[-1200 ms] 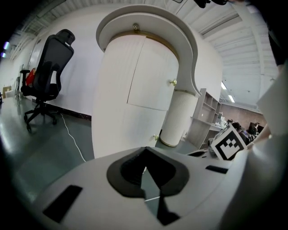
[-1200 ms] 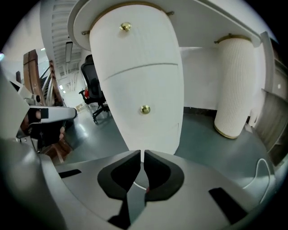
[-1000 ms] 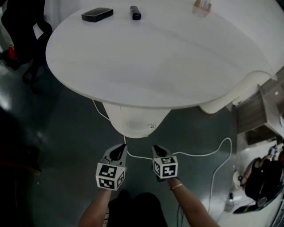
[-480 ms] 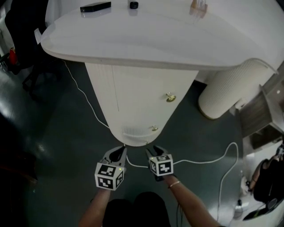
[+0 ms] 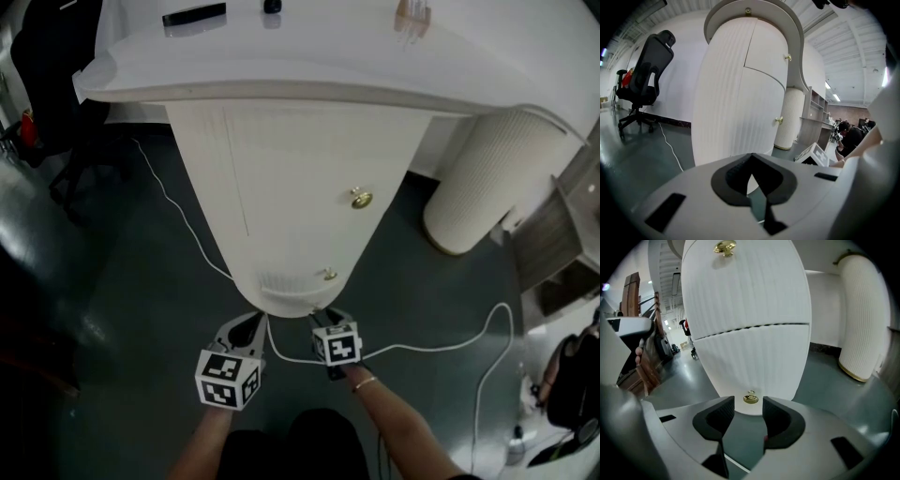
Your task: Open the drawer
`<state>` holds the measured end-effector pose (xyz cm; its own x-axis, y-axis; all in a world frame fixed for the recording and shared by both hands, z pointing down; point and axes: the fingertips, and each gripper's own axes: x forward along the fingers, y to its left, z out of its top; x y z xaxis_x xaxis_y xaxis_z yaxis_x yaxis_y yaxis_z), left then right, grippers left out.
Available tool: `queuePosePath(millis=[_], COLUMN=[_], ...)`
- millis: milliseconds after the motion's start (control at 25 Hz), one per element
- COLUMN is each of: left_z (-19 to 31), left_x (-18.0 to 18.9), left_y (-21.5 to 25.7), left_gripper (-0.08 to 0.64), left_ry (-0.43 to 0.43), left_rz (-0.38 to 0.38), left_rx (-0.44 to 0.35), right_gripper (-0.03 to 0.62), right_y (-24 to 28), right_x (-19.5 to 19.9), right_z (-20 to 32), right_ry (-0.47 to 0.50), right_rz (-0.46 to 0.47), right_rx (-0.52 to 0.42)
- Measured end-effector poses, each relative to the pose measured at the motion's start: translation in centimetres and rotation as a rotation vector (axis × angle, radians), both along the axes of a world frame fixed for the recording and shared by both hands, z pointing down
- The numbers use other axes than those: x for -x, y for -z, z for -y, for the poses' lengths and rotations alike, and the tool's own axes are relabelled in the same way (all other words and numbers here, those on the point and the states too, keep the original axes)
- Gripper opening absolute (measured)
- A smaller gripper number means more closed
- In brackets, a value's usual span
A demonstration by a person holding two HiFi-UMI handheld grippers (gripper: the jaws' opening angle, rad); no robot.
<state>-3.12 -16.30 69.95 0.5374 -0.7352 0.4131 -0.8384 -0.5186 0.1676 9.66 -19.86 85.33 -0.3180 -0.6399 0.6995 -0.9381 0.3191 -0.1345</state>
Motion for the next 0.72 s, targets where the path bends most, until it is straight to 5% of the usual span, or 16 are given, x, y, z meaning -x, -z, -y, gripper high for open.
queuePosePath(millis=[440, 720], left_z=[0.5, 0.6], left_x=[0.8, 0.5], left_y=[0.0, -0.4], left_gripper=[0.003, 0.003], left_ry=[0.017, 0.010], left_rz=[-0.011, -0.012], left_rx=[0.001, 0.008], right_gripper=[0.164, 0.103], right_y=[-1.7, -1.7], right_x=[0.5, 0.5], right_z=[1.8, 1.8], right_ry=[0.013, 0.054], right_rz=[-0.053, -0.099], right_rx=[0.004, -0.012])
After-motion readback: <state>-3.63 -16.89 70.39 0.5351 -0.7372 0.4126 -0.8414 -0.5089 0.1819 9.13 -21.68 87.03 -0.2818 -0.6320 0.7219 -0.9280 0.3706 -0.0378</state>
